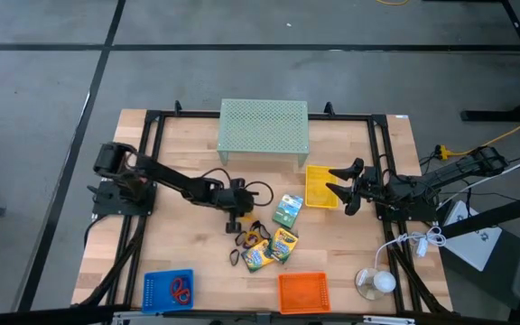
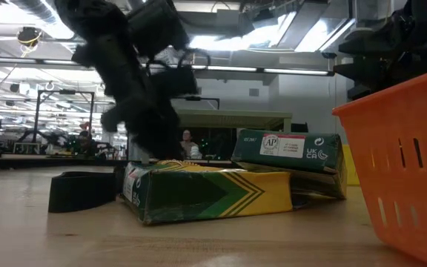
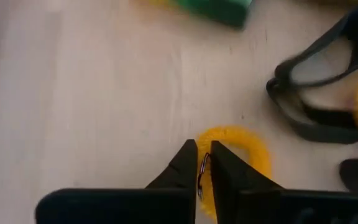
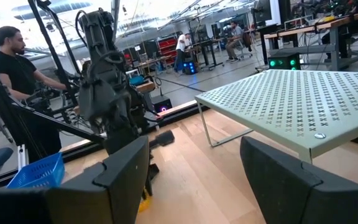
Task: Pick & Place Office Desk Supplies
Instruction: Put the yellow spring keychain into the blue bin
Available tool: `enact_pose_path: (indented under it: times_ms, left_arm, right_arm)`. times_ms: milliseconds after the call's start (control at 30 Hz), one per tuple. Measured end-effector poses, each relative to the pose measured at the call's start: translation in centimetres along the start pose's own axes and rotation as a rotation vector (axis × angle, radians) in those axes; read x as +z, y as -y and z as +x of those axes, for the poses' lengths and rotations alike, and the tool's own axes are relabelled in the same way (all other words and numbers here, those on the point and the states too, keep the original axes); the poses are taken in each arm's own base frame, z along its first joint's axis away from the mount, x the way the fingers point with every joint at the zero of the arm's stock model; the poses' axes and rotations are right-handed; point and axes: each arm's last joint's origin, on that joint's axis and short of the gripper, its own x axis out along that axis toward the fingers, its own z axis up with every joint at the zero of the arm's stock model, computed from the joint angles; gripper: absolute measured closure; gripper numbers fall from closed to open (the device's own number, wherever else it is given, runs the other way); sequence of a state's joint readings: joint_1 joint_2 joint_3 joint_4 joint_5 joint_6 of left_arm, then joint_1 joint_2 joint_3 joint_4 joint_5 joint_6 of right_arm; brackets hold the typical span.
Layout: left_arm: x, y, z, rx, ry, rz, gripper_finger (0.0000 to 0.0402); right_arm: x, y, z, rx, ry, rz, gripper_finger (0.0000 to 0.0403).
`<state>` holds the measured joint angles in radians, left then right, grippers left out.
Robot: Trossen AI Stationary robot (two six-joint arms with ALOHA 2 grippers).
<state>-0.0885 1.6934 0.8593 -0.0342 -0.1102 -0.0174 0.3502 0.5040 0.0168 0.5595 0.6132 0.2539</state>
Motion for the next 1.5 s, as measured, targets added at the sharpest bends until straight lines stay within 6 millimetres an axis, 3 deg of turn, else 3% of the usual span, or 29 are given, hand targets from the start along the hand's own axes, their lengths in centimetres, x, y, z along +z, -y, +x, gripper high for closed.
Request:
enact_pose_path:
  times_ms: [167, 300, 533, 867, 1500]
  left_arm:
    - [1.2, -0.1, -3.4, -0.093, 0.1, 0.022, 0.0384]
    - [1.6, 0.2, -6.7, -0.264, 0.182, 0.04, 0.0396]
    - [-0.8, 3.2, -10.9, -0.494, 0.164, 0.089, 0.0399]
    - [-4.0, 8.4, -14.5, -0.62, 0.129, 0.075, 0.0399]
    - [-7.8, 14.7, -19.2, -0.616, 0.122, -0.088, 0.0398]
  right_arm:
    - [0.0, 0.0, 0.0, -0.001, -0.003, -0.002, 0.0147]
    - [-0.1, 0.0, 0.0, -0.002, -0.005, -0.004, 0.0147]
    - [-0.1, 0.0, 0.0, -0.003, -0.012, -0.009, 0.0147]
    - [-0.1, 0.0, 0.0, -0.004, -0.013, 0.01, 0.0147]
    - [-0.2, 0.0, 0.0, -0.004, -0.014, 0.017, 0.0147]
